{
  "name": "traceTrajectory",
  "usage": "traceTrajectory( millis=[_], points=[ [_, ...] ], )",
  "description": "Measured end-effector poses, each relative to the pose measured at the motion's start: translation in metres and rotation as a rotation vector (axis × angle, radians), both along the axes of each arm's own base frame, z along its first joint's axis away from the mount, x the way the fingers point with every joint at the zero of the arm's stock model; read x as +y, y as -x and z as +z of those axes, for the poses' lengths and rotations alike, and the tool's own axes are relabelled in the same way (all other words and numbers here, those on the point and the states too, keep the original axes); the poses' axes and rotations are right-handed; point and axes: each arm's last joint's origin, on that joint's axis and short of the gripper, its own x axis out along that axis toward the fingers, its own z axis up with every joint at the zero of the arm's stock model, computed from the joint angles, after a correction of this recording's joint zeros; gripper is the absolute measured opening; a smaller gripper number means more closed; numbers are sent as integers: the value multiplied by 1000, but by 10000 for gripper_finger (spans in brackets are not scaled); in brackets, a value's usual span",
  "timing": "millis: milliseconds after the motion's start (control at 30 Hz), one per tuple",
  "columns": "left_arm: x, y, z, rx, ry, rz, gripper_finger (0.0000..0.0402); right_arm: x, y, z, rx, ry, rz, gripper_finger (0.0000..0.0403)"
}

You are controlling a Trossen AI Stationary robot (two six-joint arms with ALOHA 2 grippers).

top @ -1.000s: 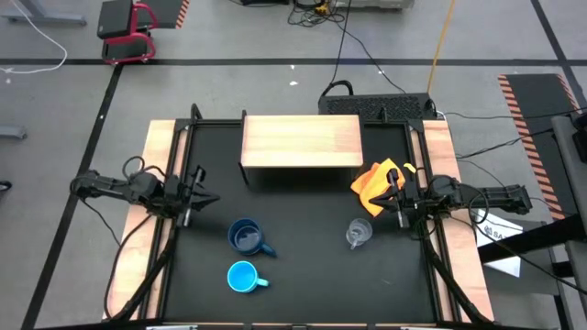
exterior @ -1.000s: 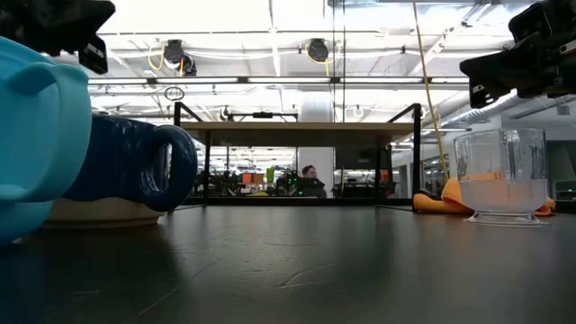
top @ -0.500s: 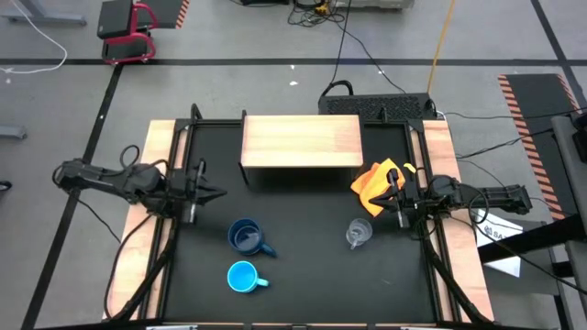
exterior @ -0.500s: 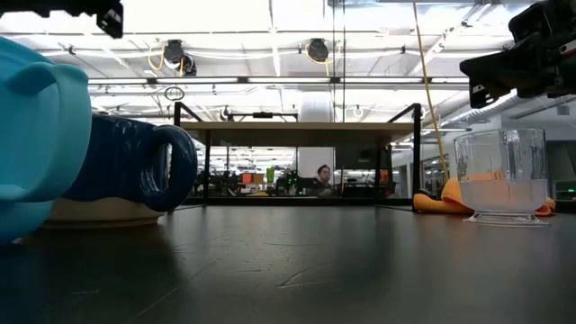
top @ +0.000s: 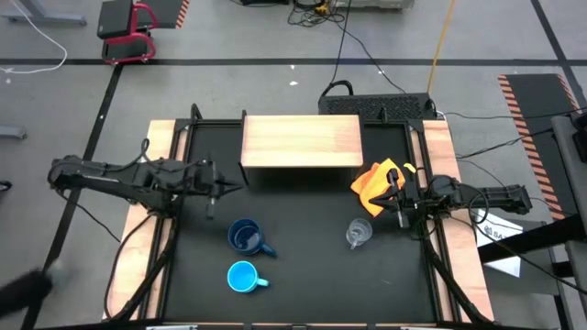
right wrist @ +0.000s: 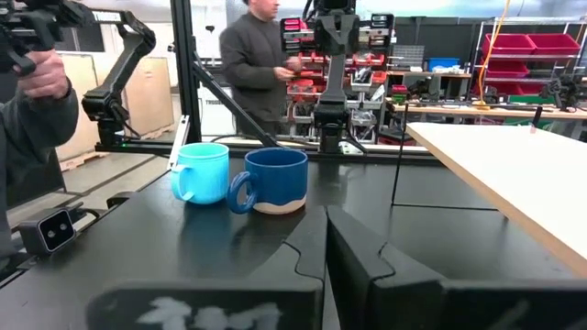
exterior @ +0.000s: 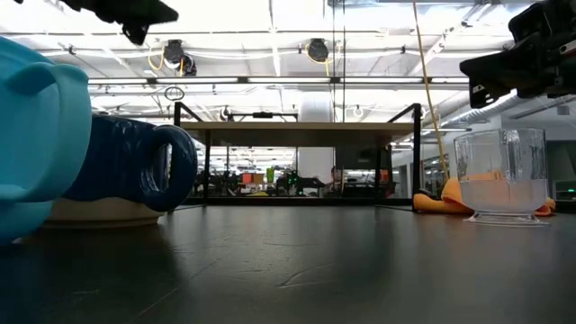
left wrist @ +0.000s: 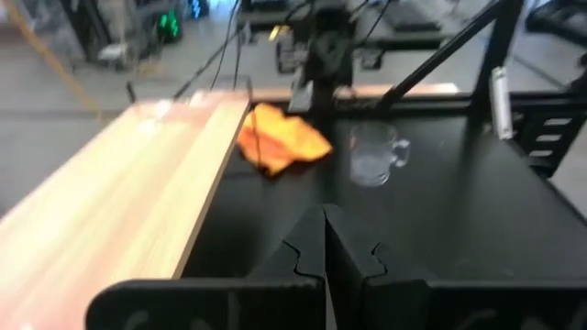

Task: Stack small to large cups/mugs on shelf
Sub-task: Put the dark blue mug on the shelf

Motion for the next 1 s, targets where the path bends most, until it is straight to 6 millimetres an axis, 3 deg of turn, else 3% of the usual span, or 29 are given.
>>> traceTrajectory(
  millis=[433,633,833,1000],
  points=[
    [11,2,-11,148,181,2,0,0,-3,-3,42,2,0,0],
    [9,-2,-14,174,151,-79,0,0,-4,-4,57,5,0,0],
    [8,-13,-22,245,129,-116,0,0,-4,-4,57,3,0,0],
    [9,-31,-15,285,136,-157,0,0,-4,-4,57,3,0,0]
  ],
)
